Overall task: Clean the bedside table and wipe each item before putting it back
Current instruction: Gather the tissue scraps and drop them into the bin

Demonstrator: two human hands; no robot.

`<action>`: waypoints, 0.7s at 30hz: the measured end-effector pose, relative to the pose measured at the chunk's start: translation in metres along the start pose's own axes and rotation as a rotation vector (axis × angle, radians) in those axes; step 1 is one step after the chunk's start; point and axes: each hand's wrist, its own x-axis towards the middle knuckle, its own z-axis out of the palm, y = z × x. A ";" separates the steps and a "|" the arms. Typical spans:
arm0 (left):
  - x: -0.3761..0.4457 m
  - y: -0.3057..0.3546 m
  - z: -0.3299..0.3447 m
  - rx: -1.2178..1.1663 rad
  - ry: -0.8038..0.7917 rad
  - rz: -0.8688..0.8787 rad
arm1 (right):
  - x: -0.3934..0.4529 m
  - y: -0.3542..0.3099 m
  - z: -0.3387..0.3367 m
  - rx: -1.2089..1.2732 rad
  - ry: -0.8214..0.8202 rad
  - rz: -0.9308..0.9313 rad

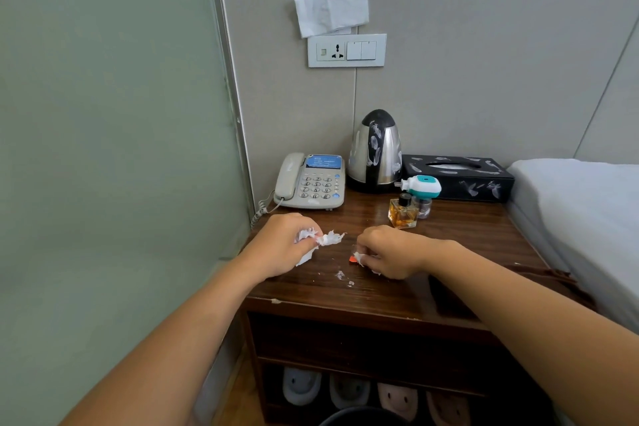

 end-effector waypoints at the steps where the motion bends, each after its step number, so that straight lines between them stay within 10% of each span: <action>1: -0.002 0.002 0.000 0.001 -0.003 -0.001 | -0.004 0.000 0.000 0.010 0.016 -0.002; 10: -0.032 0.045 -0.004 -0.187 0.009 0.052 | -0.087 -0.016 0.000 0.154 0.203 -0.074; 21: -0.106 0.069 0.037 -0.246 -0.174 0.065 | -0.134 -0.060 0.042 0.218 0.061 -0.172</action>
